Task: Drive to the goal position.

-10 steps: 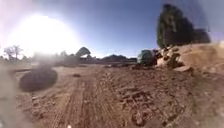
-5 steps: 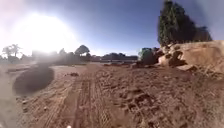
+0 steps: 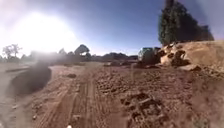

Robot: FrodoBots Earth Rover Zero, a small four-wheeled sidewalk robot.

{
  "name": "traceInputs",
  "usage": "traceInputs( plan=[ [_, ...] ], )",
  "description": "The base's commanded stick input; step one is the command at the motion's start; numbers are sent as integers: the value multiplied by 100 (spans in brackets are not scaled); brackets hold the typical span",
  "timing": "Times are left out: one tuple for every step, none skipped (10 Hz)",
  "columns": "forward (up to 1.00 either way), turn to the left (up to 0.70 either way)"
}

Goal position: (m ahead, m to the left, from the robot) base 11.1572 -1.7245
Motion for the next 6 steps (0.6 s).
traceInputs(
  plan=[
    [50,50],
    [50,50],
    [50,50],
    [50,50],
    [50,50],
    [50,10]
  ],
)
